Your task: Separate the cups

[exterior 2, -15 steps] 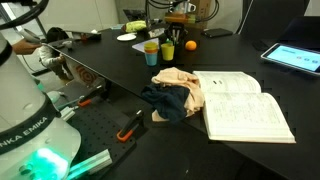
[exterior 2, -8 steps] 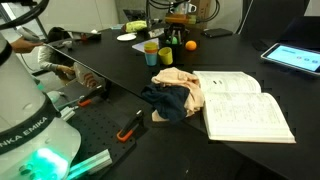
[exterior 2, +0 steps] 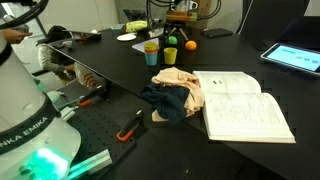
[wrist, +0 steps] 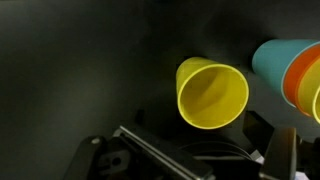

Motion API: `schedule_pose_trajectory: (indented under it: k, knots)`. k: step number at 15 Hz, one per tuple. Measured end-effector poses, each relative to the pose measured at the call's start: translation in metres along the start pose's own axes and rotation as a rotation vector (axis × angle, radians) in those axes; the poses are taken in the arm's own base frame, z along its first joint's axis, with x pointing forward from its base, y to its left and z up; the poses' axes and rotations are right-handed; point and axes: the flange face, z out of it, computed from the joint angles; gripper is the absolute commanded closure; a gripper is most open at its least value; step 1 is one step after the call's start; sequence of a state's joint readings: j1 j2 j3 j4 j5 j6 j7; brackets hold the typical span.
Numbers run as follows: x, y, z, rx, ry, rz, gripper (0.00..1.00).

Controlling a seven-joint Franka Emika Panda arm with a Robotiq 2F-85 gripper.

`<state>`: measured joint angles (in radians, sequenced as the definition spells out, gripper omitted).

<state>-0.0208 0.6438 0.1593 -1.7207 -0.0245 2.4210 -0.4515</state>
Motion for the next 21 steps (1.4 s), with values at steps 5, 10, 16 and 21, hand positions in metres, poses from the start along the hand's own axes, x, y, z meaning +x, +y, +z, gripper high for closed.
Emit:
schedule_pose_trajectory:
  k: [5, 10, 16, 21]
  knots:
    - [0.006, 0.000, -0.032, -0.026, 0.037, 0.005, 0.00]
    - [0.003, -0.022, -0.057, -0.017, 0.055, 0.042, 0.00]
    - [-0.011, -0.069, -0.057, 0.053, 0.035, 0.087, 0.00]
    - [-0.026, -0.088, -0.045, 0.098, 0.003, 0.117, 0.00]
